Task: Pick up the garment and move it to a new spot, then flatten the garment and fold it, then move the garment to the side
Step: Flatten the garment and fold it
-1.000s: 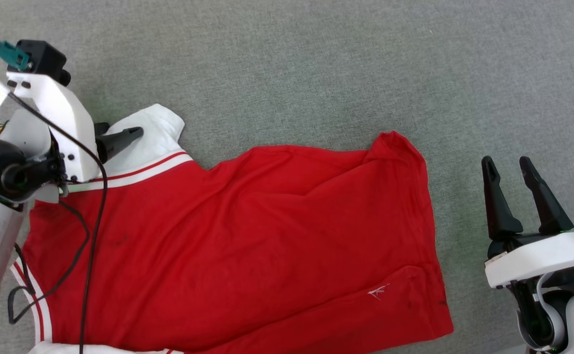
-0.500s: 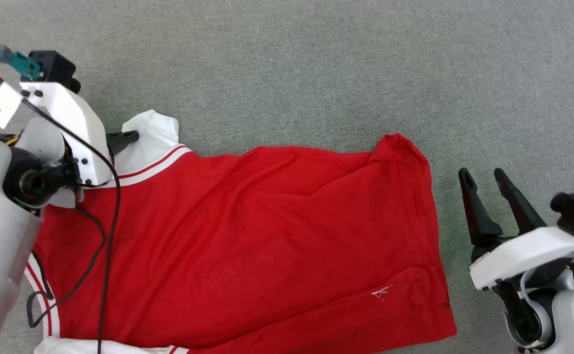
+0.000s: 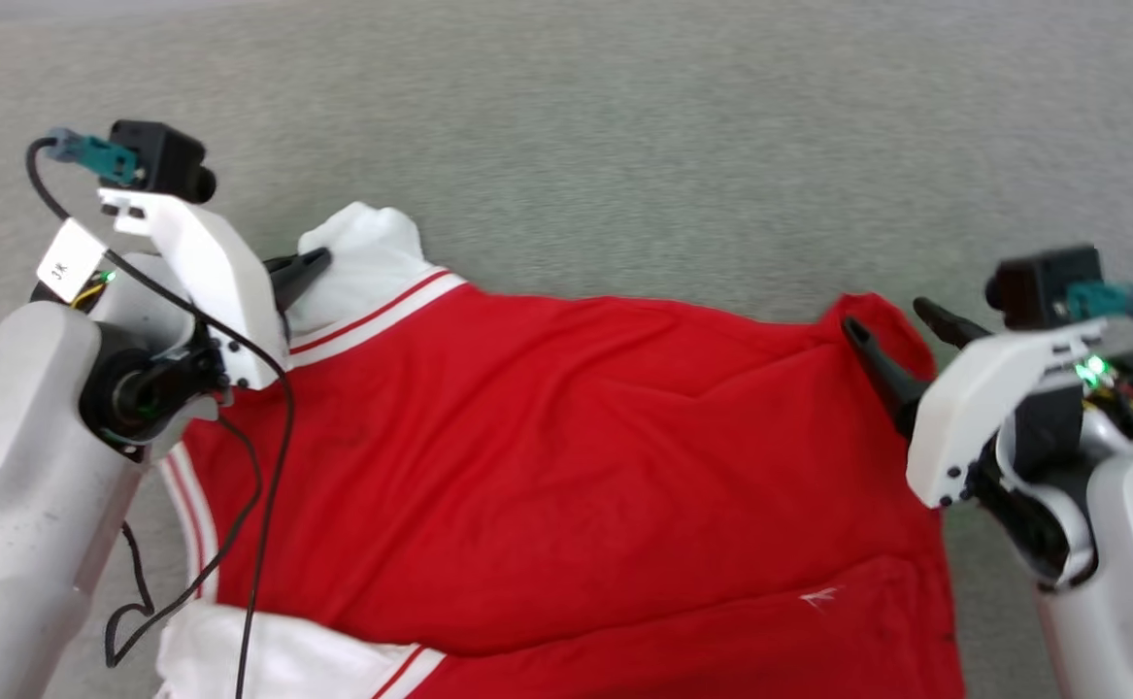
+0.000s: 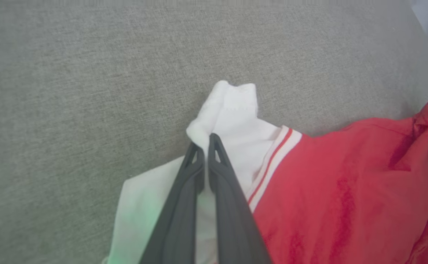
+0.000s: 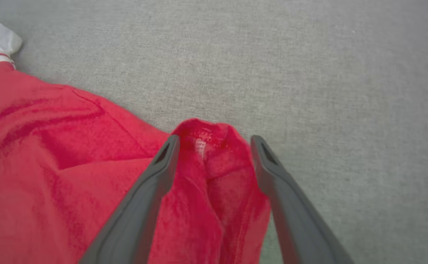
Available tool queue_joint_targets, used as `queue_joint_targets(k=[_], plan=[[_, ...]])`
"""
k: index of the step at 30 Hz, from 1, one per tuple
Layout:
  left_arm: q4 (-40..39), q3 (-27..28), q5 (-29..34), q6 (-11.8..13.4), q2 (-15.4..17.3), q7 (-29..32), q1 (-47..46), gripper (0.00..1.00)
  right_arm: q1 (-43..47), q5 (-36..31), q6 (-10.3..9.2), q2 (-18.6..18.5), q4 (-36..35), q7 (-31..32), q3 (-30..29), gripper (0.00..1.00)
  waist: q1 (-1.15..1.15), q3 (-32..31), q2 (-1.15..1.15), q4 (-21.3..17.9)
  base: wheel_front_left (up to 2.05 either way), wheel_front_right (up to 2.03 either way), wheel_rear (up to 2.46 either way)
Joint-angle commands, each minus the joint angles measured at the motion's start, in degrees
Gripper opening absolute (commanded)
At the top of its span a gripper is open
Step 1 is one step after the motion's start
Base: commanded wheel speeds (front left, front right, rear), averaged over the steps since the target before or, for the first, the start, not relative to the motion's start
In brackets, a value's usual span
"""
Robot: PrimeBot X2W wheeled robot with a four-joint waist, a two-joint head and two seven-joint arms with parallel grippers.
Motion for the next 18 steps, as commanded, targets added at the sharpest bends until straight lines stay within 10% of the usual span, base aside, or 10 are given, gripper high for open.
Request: queue_joint_targets(k=[1,12,13,15,18], plan=[[-0.76,-0.18,0.14,-0.02,-0.24,-0.61,0.30,0.00,-1.62,0.35,-0.02,-0.79,0.51,1.78,0.70,1.00,0.00,0.18,0.00,1.52,0.00,0.00,0.00],[-4.75,-2.06,-0.05,-0.11,-0.73,-2.46,-0.74,0.00,-6.24,1.23,-0.08,-6.62,12.76,21.69,3.90,1.00,0.00,2.35,0.00,4.57,0.00,0.00,0.00],[-4.78,-2.17,-0.14,-0.12,-0.68,-2.64,-0.72,0.00,-5.97,1.18,-0.09,-6.70,13.93,23.30,3.72,0.45,0.00,2.43,0.00,4.67,0.00,0.00,0.00],[-4.60,-2.15,0.02,-0.11,-0.42,-3.27,-0.78,0.00,-6.10,1.64,-0.09,-6.18,15.03,25.22,3.17,0.00,0.00,2.51,0.00,4.79,0.00,0.00,0.00],[-4.23,-2.35,-0.11,-0.12,-0.15,-4.26,-0.60,0.00,-7.13,2.14,-0.06,-5.47,14.78,25.48,2.61,0.00,0.00,2.24,0.00,4.80,0.00,0.00,0.00]])
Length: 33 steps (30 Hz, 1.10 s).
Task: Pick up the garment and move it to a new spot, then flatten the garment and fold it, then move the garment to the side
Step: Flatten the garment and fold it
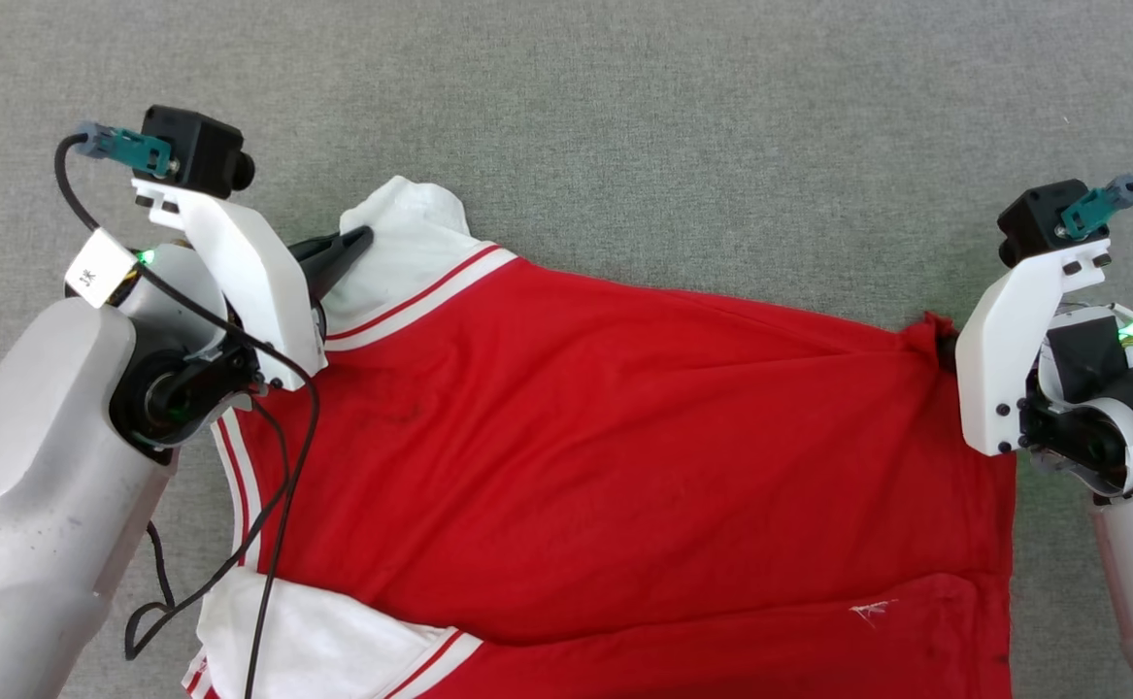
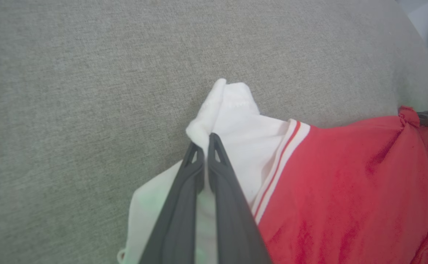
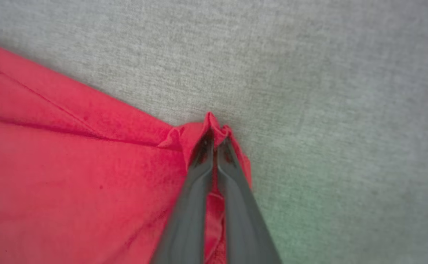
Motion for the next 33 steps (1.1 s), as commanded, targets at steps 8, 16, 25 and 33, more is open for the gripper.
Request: queue_joint_targets(k=[8,16,25,33], plan=[[0.72,0.86,-1.30,-0.04,1.01,-4.78,1.31,0.00,-0.28,-1.08,-0.09,1.57,-3.92,-6.66,-4.54,0.00,0.00,-3.09,0.00,0.59,0.00,0.00,0.00],[-2.03,2.04,-2.24,0.88,2.35,-9.34,8.87,0.00,7.18,-2.59,-0.09,3.77,-10.01,-9.85,-8.69,0.00,0.00,-7.96,0.00,1.36,0.00,0.00,0.00],[-9.66,2.73,-6.10,6.22,3.43,-12.87,26.34,0.00,21.43,-2.82,-0.09,6.23,-14.55,-12.89,-11.00,0.00,0.00,-14.07,0.00,3.00,0.00,0.00,0.00],[-12.45,2.40,-10.31,9.94,3.26,-13.22,38.47,0.00,30.45,-1.56,-0.09,9.47,-13.11,-16.53,-13.56,0.00,0.00,-16.84,0.00,4.00,0.00,0.00,0.00]])
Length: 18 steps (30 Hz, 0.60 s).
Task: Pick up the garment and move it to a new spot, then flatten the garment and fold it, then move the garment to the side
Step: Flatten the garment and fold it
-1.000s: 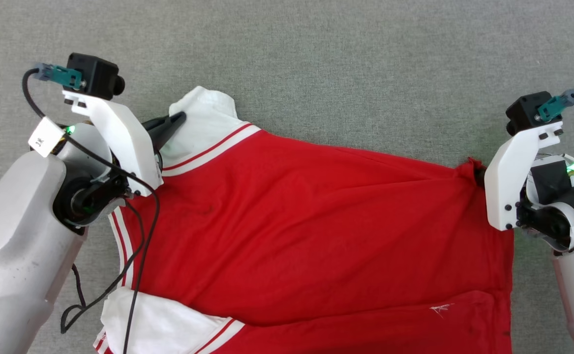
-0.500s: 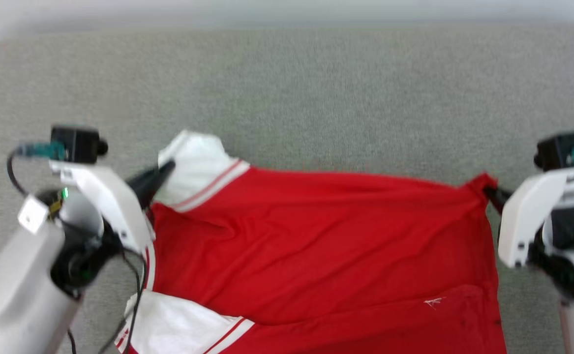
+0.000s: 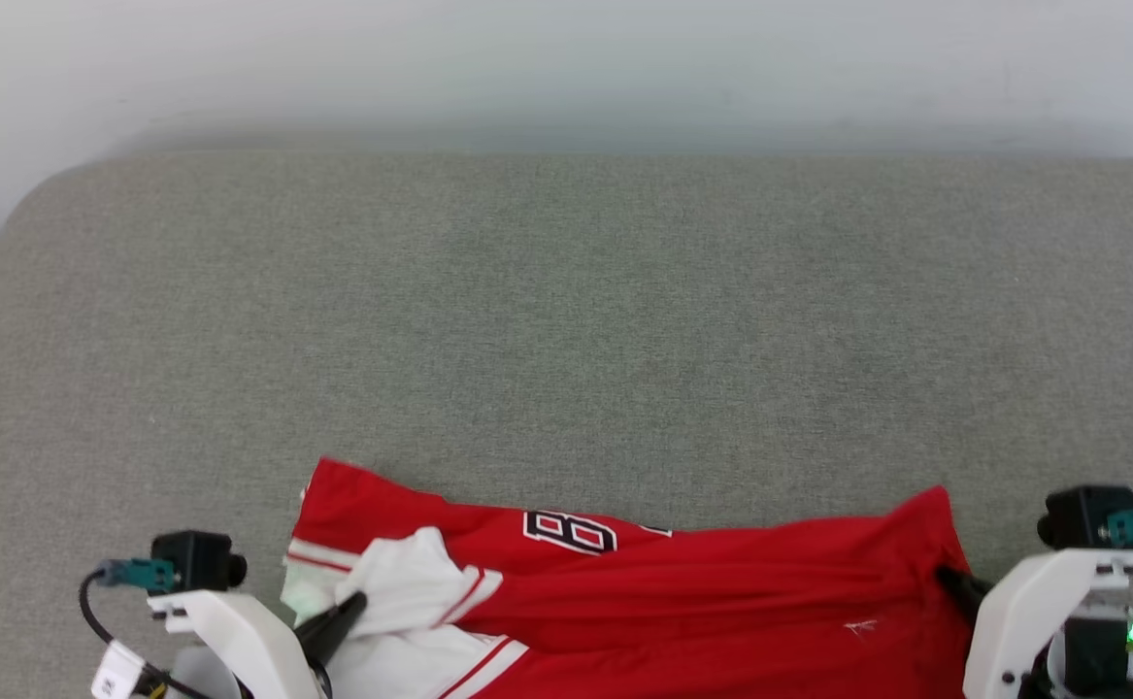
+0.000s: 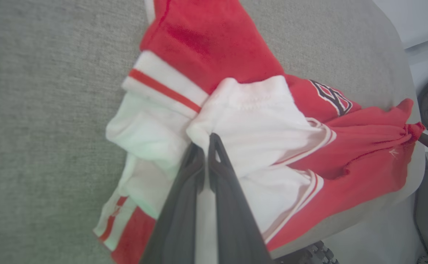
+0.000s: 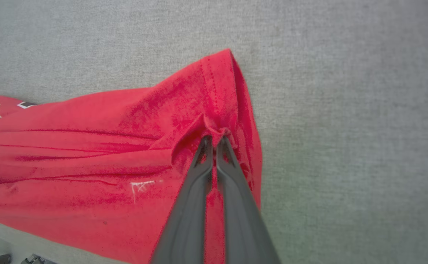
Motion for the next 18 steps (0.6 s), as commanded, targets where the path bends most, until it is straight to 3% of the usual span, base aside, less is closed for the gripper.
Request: queue_joint_targets(k=[1,4,5,6,8,9,13,18], plan=[[-0.17,-0.20,-0.12,0.10,-0.49,-0.29,0.64,0.00,1.09,-0.02,-0.08,0.29,0.14,-0.63,-0.36,0.00,0.01,-0.17,0.00,0.27,0.00,0.00,0.00],[0.64,-0.89,-0.13,0.20,-1.69,-1.37,2.34,0.00,4.08,-1.17,-0.08,0.96,1.18,-2.20,-0.55,0.00,0.01,-0.55,0.00,0.48,0.00,0.00,0.00],[0.99,-0.99,0.36,0.39,-2.04,-2.10,2.60,0.00,4.68,-1.32,-0.08,1.27,1.40,-3.02,-0.08,0.28,0.01,-0.59,0.00,0.43,0.00,0.00,0.00],[1.37,-1.26,-0.06,0.21,-2.82,-2.33,3.11,0.06,5.12,-1.36,-0.07,1.55,1.66,-4.16,0.25,0.95,0.01,-0.60,0.00,0.35,0.00,0.00,0.00],[2.15,-1.76,0.16,-0.33,-3.69,-3.03,3.40,0.73,6.09,-1.17,-0.07,2.01,2.34,-6.68,0.49,1.00,0.01,-0.67,0.00,0.27,0.00,0.00,0.00],[2.55,-1.83,0.24,-0.57,-4.09,-3.43,3.40,1.00,6.36,-1.40,-0.07,2.25,2.55,-8.44,0.32,1.00,0.01,-0.78,0.00,0.23,0.00,0.00,0.00],[3.16,-1.30,2.80,-1.85,-5.19,-8.39,1.86,1.00,7.10,-0.94,-0.07,3.30,1.42,-18.38,-0.10,1.00,0.01,-1.74,0.00,0.09,0.00,0.00,0.00],[1.44,0.43,6.51,-1.54,-5.46,-15.25,0.44,1.00,6.62,-1.14,-0.07,3.52,-1.22,-21.08,-0.41,1.00,0.01,-2.55,0.00,-0.22,0.00,0.00,0.00]])
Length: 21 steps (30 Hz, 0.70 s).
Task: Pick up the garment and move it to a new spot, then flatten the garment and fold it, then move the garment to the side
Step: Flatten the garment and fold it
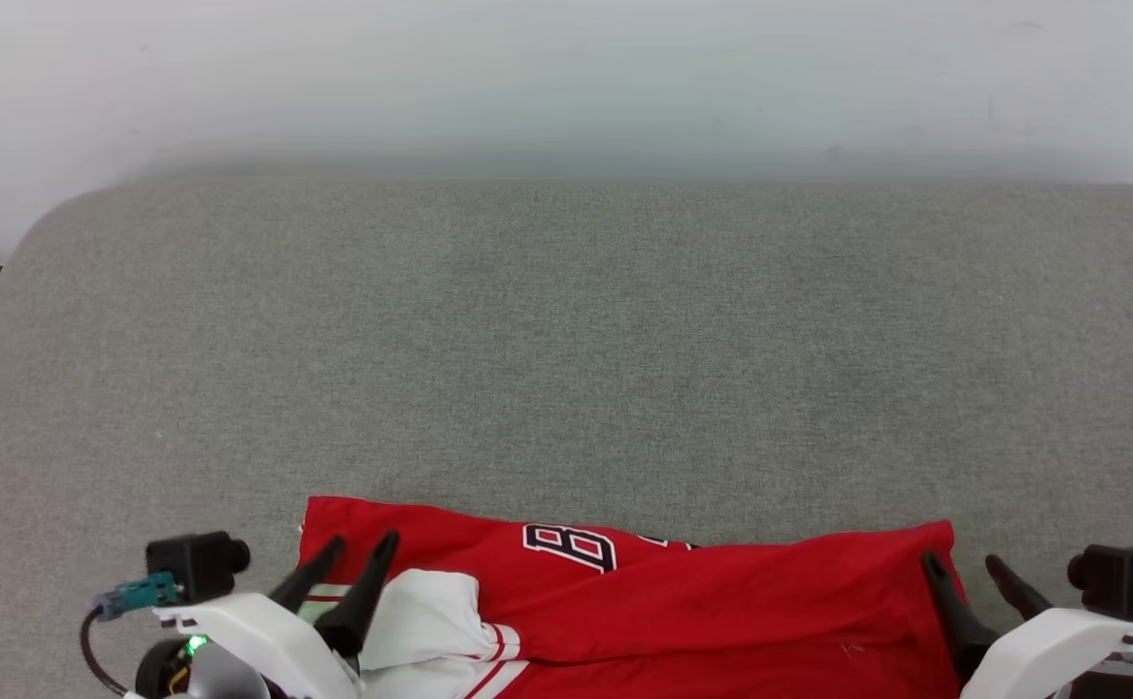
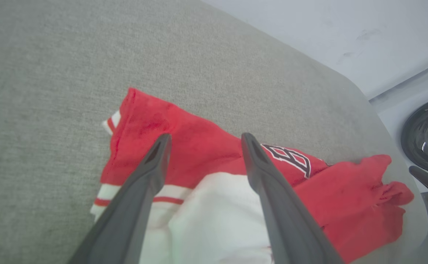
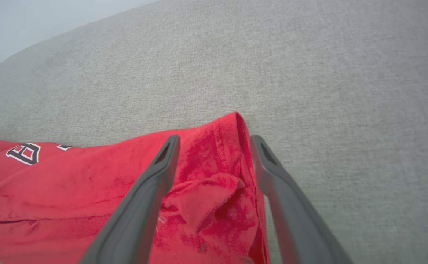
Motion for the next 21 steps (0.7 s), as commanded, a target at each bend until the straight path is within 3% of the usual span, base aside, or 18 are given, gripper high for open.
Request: queue_joint_targets(k=[1,9,17,21], plan=[[-0.59,0.50,0.56,0.31,-0.23,-1.39,-0.71,1.00,-0.38,-0.33,-0.04,0.15,-0.60,0.06,-0.42,1.00,0.00,-0.16,0.00,-0.06,0.00,0.00,0.00],[-4.06,3.06,7.01,3.48,-1.21,-10.38,-1.87,1.00,-0.13,-2.39,-0.04,0.19,-5.47,7.04,-4.49,1.00,0.00,-0.89,0.00,0.37,0.00,0.00,0.00],[-6.23,5.61,15.56,7.09,-4.13,-12.61,-2.20,1.00,2.58,-2.73,-0.04,-1.13,-8.93,18.65,-6.01,1.00,0.00,-0.98,0.00,3.11,0.00,0.00,0.00],[-7.42,7.19,19.81,7.09,-5.76,-12.72,-1.56,1.00,3.36,-2.15,-0.04,-0.80,-8.11,20.95,-6.07,1.00,0.00,-0.37,0.00,4.23,0.00,0.00,0.00]])
